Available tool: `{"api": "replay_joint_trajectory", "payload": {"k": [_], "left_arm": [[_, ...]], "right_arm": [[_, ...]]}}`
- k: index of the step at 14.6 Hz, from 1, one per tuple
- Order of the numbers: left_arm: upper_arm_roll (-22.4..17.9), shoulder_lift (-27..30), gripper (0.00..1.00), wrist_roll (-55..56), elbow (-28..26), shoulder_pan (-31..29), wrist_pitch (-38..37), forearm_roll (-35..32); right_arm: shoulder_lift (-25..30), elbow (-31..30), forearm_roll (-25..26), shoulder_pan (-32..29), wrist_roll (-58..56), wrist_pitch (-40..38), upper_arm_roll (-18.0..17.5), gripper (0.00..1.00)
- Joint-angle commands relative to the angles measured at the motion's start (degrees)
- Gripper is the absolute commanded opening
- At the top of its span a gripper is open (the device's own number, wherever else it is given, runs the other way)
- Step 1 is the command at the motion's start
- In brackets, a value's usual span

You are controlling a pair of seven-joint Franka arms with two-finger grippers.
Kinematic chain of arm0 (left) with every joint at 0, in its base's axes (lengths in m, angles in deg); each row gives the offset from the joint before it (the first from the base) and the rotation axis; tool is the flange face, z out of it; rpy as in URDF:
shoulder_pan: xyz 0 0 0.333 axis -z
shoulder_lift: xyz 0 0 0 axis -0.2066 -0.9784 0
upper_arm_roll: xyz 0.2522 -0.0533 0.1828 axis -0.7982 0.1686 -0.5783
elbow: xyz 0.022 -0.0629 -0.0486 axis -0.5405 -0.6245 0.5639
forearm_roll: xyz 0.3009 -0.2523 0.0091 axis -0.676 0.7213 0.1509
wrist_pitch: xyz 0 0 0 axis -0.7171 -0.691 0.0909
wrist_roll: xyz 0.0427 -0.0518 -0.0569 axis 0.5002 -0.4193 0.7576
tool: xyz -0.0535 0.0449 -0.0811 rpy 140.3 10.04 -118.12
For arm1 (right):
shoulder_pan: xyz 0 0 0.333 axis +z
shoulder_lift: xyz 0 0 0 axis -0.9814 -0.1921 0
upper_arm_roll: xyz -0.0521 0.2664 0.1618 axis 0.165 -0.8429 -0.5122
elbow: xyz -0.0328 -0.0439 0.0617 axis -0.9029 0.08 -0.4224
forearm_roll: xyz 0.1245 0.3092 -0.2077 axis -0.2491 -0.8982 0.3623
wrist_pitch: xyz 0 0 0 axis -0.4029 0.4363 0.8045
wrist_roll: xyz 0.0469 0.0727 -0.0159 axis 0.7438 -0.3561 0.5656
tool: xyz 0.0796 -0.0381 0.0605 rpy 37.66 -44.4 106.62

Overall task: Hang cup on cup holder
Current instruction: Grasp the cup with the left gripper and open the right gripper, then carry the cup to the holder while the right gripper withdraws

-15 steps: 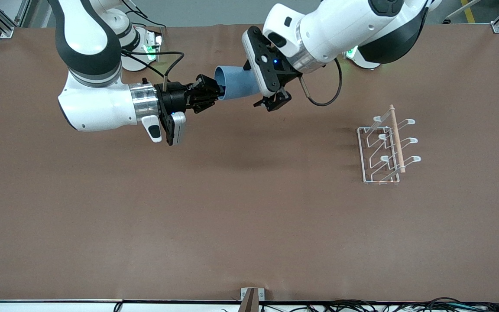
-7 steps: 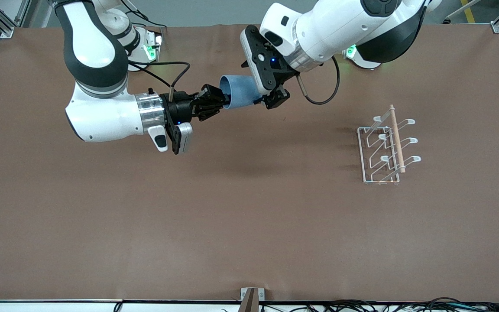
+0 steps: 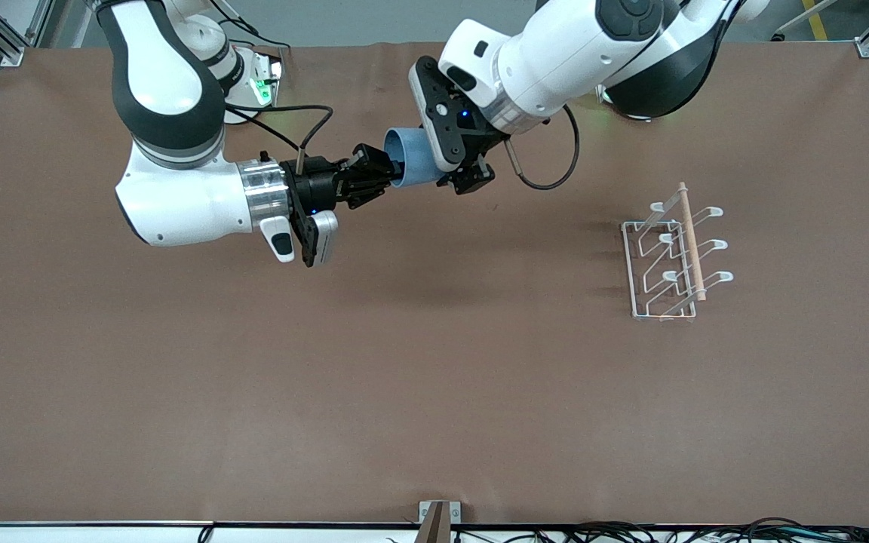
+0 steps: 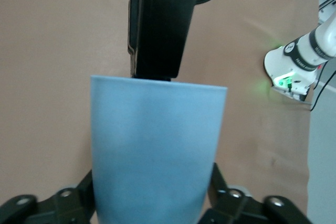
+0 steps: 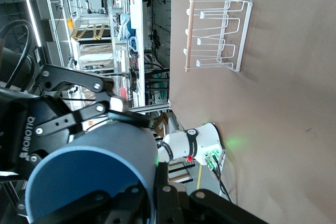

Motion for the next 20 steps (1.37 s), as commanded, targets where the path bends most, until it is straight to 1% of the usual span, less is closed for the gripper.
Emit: {"api": "replay_joint_trajectory", "payload": {"k": [1,2,3,4,5,7,8,10,12,14,16,18,19,20], "left_arm": [[0.07,-0.58,0.50,-0.66,0.71,0.43,0.45,-2.12],[0.07,-0.58,0.44,-0.66,0.71,0.43,0.45,-2.82],[-0.02,-0.49,0.43,-0.39,0.89,0.43,0.37,-4.91],[0.07,-0.49,0.43,-0.39,1.06,0.43,0.02,-7.63],[0.07,-0.41,0.43,-0.48,1.06,0.34,-0.25,-9.57],[0.07,-0.32,0.43,-0.48,0.98,0.34,-1.73,-12.39],[0.07,-0.23,0.43,-0.48,1.06,0.34,-3.40,-14.66],[0.07,0.03,0.43,-0.48,1.06,0.34,-6.73,-20.20],[-0.02,0.21,0.43,-0.48,1.06,0.08,-10.60,-25.91],[-0.02,0.56,0.43,-0.57,1.15,-0.18,-16.22,-32.06],[0.07,1.00,0.43,-0.74,1.06,-0.45,-20.97,-37.60],[-0.28,1.00,0.43,-3.97,1.06,-0.62,-24.40,-42.79],[-0.72,1.00,0.43,-5.82,0.98,-0.62,-25.29,-44.55],[-0.72,1.00,0.43,-6.97,0.98,-0.62,-26.69,-47.88]], "right_arm": [[-0.24,0.98,-0.28,0.66,1.48,0.05,0.33,0.04],[-0.24,0.98,-0.28,0.57,1.48,0.05,0.33,0.05],[-0.15,0.98,-0.28,0.57,1.48,0.05,0.33,0.06],[-0.15,0.98,-0.28,0.57,1.48,-0.03,0.33,0.17],[-0.15,0.98,-0.28,0.48,1.57,0.05,0.33,0.99],[-0.07,0.72,1.38,0.04,1.66,0.14,0.68,1.00],[0.11,0.63,3.83,-0.05,1.66,0.32,1.11,1.00],[0.55,0.45,10.76,-0.13,2.27,2.59,2.17,1.00],[0.64,-0.16,15.42,-0.83,2.97,3.30,4.09,1.00],[1.07,-0.69,24.54,-1.01,3.06,4.27,6.47,1.00],[1.60,-1.21,32.29,-1.45,3.06,4.27,9.45,1.00],[2.13,-1.48,38.62,-2.07,2.98,4.10,12.36,1.00],[2.31,-1.39,42.83,-2.15,3.06,4.18,14.02,1.00],[2.40,-1.31,46.61,-2.07,3.06,4.27,16.04,1.00]]}}
